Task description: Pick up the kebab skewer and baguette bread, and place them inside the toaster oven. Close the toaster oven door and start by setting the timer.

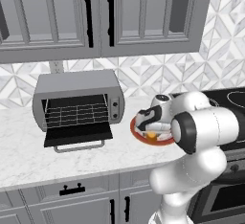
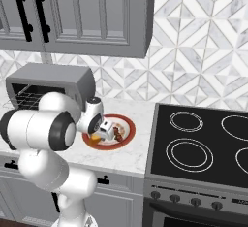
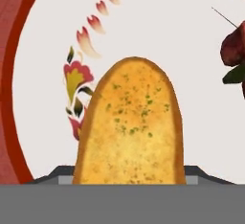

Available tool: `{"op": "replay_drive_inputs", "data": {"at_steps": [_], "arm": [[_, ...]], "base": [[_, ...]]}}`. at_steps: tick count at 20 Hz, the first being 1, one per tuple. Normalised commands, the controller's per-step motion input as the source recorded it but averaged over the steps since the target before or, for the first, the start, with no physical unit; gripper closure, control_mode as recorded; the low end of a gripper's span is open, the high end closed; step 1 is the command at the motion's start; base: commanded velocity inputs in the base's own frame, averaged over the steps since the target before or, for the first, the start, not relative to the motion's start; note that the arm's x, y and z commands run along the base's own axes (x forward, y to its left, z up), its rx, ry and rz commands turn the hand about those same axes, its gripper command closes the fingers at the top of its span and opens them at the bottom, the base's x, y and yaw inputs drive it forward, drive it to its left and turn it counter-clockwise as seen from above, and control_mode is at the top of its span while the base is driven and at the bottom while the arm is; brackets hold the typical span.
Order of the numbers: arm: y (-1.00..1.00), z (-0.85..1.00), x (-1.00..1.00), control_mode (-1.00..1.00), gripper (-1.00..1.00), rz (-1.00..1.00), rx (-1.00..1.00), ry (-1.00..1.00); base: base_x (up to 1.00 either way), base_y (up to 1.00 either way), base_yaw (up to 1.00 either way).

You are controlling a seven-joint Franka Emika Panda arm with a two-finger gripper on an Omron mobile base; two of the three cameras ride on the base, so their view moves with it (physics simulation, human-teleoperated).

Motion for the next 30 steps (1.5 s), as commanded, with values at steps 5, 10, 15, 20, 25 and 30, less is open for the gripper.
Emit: {"op": "replay_drive_inputs", "data": {"at_steps": [5, 10, 15, 20, 25, 30], "arm": [[0.0, 0.08, -0.02, -1.0, 1.0, 0.02, 0.0, -0.01], [0.35, 0.87, -0.36, -1.0, 1.0, 0.09, 0.01, -0.07], [0.79, 1.0, -0.26, -1.0, 1.0, 0.12, -0.02, 0.02], [1.0, 0.93, 0.0, -1.0, 1.0, 0.08, 0.0, 0.07], [1.0, 0.61, 0.04, -1.0, 1.0, 0.11, -0.04, 0.05], [1.0, 0.38, 0.27, -1.0, 1.0, 0.14, -0.03, 0.05]], "base": [[0.0, 0.0, 0.0], [0.0, 0.0, 0.0], [0.0, 0.0, 0.0], [0.0, 0.0, 0.0], [0.0, 0.0, 0.0], [0.0, 0.0, 0.0]]}}
